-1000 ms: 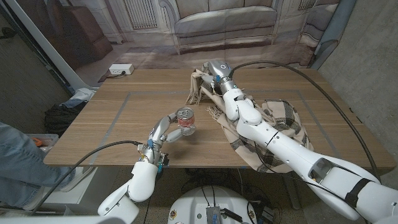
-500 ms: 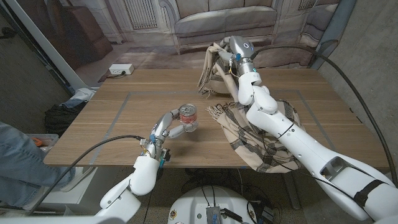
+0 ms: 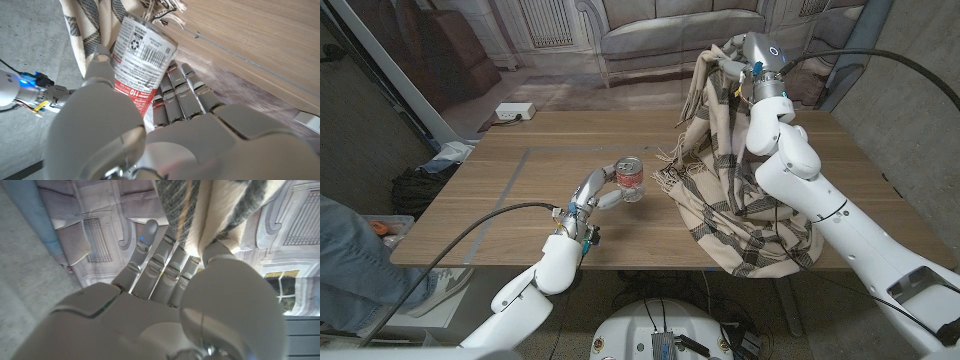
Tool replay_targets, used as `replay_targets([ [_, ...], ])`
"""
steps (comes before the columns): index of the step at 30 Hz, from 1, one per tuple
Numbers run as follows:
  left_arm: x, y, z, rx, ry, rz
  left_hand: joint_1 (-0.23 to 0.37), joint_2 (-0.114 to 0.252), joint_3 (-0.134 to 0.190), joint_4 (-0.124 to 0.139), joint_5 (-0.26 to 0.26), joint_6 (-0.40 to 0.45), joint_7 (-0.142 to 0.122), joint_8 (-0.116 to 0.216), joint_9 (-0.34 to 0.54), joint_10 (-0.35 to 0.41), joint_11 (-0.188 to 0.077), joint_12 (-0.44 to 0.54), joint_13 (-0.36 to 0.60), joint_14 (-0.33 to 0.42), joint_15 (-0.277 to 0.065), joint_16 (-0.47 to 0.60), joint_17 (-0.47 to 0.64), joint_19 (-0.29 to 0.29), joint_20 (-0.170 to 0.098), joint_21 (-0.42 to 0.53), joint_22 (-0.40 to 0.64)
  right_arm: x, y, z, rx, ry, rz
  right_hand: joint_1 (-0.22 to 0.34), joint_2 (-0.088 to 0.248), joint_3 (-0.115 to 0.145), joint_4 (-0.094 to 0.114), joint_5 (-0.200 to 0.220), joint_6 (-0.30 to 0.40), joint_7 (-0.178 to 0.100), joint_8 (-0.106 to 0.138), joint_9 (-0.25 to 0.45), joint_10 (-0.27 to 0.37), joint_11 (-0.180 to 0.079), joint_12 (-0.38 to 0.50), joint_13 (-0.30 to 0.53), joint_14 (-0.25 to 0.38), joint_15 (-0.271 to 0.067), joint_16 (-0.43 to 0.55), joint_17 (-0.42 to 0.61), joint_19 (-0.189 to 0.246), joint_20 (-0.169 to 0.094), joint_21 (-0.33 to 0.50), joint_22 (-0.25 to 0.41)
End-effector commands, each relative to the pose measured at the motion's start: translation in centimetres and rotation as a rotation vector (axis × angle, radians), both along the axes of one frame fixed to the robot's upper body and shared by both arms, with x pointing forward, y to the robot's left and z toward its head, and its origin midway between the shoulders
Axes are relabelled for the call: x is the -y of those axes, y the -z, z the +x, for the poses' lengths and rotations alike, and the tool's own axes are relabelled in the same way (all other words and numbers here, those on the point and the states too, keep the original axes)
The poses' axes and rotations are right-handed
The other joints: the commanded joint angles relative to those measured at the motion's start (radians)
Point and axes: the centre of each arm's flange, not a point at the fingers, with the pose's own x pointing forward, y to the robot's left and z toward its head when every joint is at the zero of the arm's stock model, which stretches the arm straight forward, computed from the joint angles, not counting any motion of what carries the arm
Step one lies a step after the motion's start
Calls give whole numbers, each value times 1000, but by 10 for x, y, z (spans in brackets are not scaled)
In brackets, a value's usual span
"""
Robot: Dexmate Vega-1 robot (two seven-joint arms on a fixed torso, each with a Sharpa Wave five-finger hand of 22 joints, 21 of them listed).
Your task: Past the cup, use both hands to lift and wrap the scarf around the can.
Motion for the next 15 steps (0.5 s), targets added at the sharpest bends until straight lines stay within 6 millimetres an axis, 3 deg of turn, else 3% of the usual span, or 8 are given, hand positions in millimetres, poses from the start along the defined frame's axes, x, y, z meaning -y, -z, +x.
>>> replay_targets([
  [1, 18, -45, 25, 5, 101, -35, 125, 158, 155, 147, 5, 348, -69, 9, 4, 130, -111, 11, 6, 19, -65, 4, 1, 13, -20, 12, 1, 59, 7, -54, -35, 56, 71, 8, -1, -1, 4, 6, 17, -10, 0, 3, 7, 0, -8, -3, -3, -12, -3, -2, -7, -142, 1, 2],
  [9, 37, -78, 42, -6, 161, -104, 126, 157, 159, 146, 4, 350, -66, 9, 5, 137, -113, 14, 10, 30, -63, 4, 1, 20, -20, 15, 2, 95, 20, -86, -58, 27, 92, 9, -3, -6, 5, 8, 21, -10, -4, 1, 16, 1, -8, -4, -1, -12, -3, -7, -8, -143, 2, 2],
  [15, 58, -102, 60, -63, 172, -85, 125, 158, 162, 146, 4, 353, -58, 10, 6, 138, -108, 14, 13, 42, -63, 5, 1, 23, -19, 16, 3, 108, 26, -100, -116, -46, 99, 13, -4, -8, 3, 10, 26, -10, -4, 3, 19, 1, -8, -3, 4, -13, 0, -6, -6, -142, 3, 2],
])
